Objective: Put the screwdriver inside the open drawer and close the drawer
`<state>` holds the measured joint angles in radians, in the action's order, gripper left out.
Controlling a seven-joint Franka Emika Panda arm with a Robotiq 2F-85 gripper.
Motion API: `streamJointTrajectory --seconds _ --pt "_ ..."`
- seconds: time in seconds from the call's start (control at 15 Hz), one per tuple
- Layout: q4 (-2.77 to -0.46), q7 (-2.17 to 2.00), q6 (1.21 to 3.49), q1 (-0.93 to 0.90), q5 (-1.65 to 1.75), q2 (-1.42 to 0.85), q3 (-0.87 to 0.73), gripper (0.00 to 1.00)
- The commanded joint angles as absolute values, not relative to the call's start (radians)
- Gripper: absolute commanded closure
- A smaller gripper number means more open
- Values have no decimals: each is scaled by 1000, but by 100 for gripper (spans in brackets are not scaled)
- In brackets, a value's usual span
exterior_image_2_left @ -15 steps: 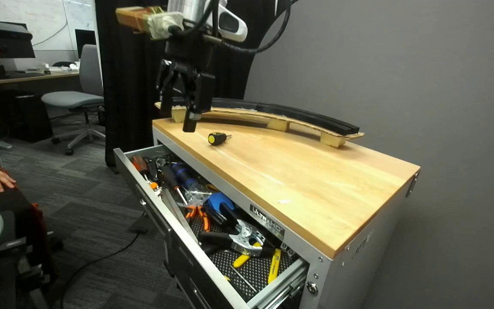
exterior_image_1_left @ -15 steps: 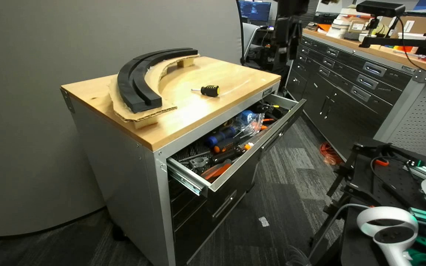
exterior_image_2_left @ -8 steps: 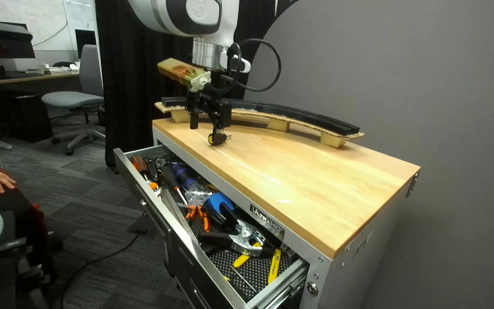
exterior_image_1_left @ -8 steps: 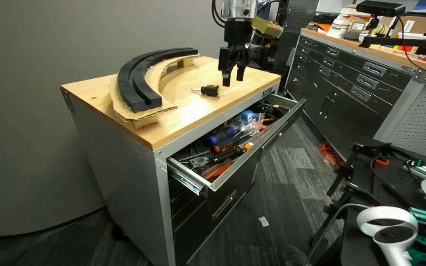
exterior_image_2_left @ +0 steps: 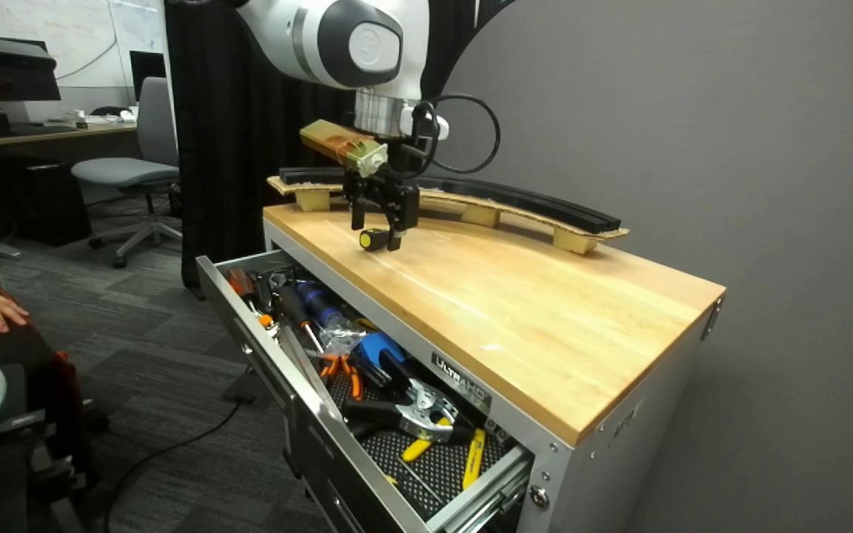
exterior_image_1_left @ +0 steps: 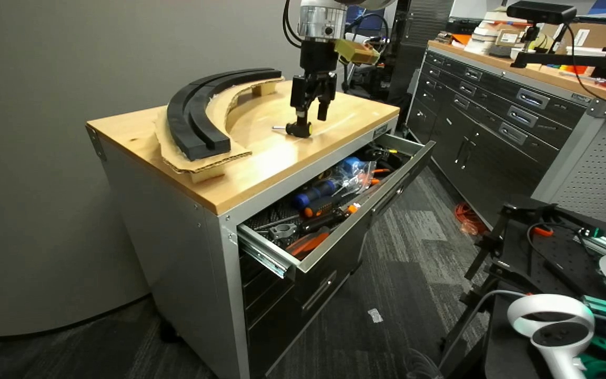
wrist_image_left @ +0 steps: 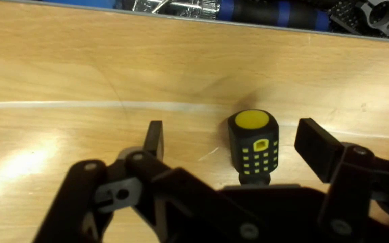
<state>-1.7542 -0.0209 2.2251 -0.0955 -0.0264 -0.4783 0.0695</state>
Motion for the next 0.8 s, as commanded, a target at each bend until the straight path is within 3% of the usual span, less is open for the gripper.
streamJointTrajectory --seconds 0.0,0.53,0.6,0.73 --pt "-1726 -38 2240 -106 -20 -505 69 34" --pt "-1763 -57 2255 -99 -17 -481 53 95" --pt "-1765 -61 2255 -98 -19 -477 53 54" --pt "-1768 -77 2264 -104 -18 -473 52 59"
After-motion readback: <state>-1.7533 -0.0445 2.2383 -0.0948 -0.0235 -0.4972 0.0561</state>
